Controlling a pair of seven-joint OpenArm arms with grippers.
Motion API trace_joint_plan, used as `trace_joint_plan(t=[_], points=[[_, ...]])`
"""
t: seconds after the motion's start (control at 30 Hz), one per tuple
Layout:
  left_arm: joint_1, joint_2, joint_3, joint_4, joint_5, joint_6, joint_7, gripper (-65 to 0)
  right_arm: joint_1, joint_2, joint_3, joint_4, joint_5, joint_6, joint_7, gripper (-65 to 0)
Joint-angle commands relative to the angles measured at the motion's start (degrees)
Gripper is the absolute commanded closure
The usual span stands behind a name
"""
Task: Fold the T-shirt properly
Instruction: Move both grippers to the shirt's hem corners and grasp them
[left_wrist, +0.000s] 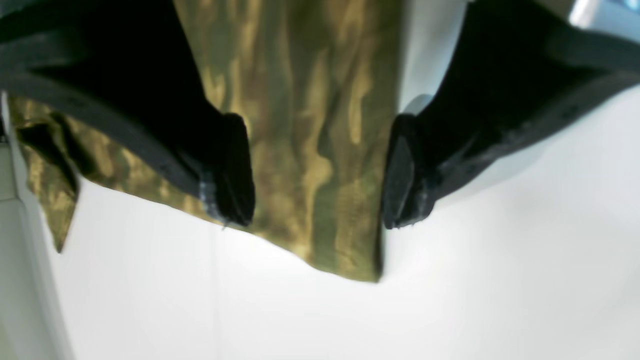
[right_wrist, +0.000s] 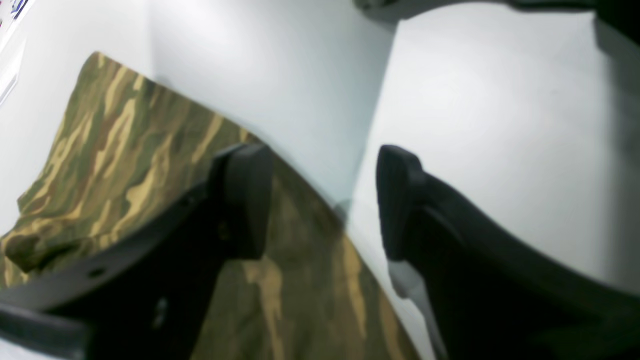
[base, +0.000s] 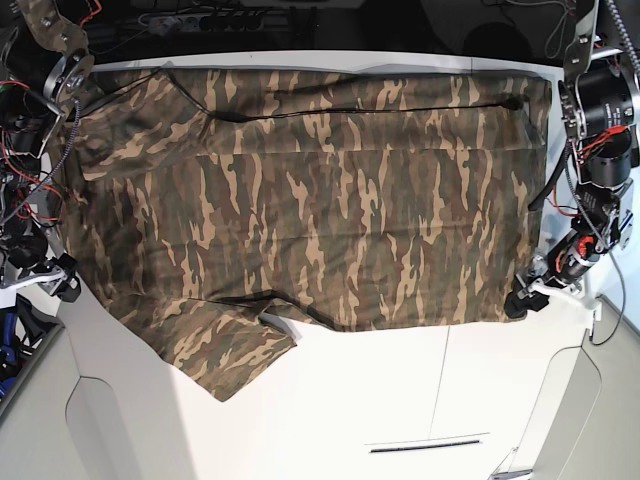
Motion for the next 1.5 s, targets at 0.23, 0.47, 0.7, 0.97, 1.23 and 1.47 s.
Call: trace_joint_plan(t=[0.23, 0.47, 0.7, 0.97, 1.23, 1.47], points=[[-0.6, 0.6, 0.0, 0.4, 1.2, 0.2, 3.8, -40.9, 1.5, 1.0, 0.0, 0.8, 0.9, 0.4, 1.5, -33.2], [-0.6, 0.6, 0.0, 0.5, 1.2, 0.2, 4.0, -4.6, 1.6, 1.0, 0.0, -0.7, 0.2, 0.4, 3.9, -33.2], [-0.6, 0.3, 0.0, 0.5, 1.1, 0.2, 4.2, 0.0, 1.7, 1.0, 0.0, -9.6, -1.1, 0.4, 10.1, -33.2], [-0.6, 0.3, 0.0, 0.5, -2.7, 0.2, 4.4, 0.0, 1.9, 1.0, -2.0, -11.0, -0.9, 2.8, 10.3, -33.2], [-0.6, 0.3, 0.0, 0.5, -5.4, 0.2, 4.4, 0.0, 1.9, 1.0, -13.5, -11.0, 1.3, 2.8, 10.3, -33.1], [-0.6, 0.3, 0.0, 0.5, -7.7, 0.2, 4.4, 0.0, 2.2, 1.0, -17.4, -11.0, 3.5, 2.8, 10.0, -23.5]])
